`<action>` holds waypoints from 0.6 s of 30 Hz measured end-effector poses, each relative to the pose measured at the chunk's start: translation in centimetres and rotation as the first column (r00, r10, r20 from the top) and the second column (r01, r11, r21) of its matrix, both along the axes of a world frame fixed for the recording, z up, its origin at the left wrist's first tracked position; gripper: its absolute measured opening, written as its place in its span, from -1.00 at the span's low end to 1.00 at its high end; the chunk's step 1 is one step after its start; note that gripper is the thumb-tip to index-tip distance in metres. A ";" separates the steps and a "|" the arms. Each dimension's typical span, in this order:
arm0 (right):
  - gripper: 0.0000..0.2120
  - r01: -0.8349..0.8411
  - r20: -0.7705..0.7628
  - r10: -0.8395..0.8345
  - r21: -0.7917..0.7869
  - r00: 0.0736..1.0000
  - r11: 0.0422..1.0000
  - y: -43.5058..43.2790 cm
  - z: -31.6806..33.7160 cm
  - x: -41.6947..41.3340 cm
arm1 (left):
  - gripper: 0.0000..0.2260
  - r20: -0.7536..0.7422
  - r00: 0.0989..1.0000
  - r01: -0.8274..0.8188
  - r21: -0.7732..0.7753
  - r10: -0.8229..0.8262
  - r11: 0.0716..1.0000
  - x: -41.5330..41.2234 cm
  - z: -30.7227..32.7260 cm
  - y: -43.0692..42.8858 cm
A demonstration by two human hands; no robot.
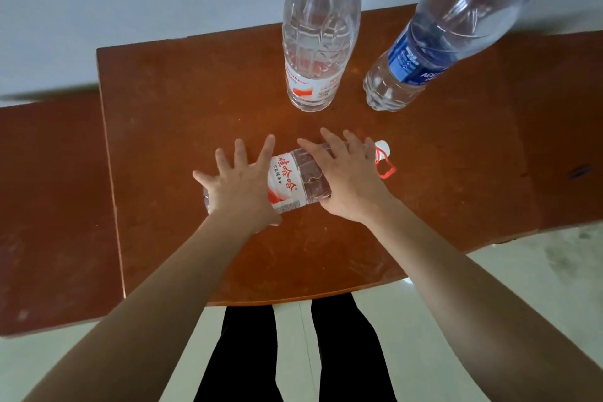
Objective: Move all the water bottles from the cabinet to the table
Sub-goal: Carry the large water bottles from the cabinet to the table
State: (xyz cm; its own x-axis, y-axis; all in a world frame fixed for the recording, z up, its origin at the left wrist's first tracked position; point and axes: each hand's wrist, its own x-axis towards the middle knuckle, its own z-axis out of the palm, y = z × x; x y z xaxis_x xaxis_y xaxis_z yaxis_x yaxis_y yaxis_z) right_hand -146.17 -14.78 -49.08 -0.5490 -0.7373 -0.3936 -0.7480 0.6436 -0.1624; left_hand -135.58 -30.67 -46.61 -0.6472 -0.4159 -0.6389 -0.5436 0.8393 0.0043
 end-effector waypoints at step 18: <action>-0.16 -0.072 0.040 0.073 -0.040 0.997 0.997 4.8 2.4 7.4 | -0.11 -0.031 0.998 0.060 -0.065 -0.062 0.996 9.1 3.6 5.5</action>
State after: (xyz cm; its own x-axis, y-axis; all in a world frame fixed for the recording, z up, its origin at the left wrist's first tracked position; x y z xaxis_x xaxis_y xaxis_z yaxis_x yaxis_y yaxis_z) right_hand -138.79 -9.99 -46.71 -0.4774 -0.7895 -0.3856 -0.7845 0.5807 -0.2176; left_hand -126.45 -25.14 -43.04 -0.6930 -0.4140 -0.5902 -0.4915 0.8702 -0.0333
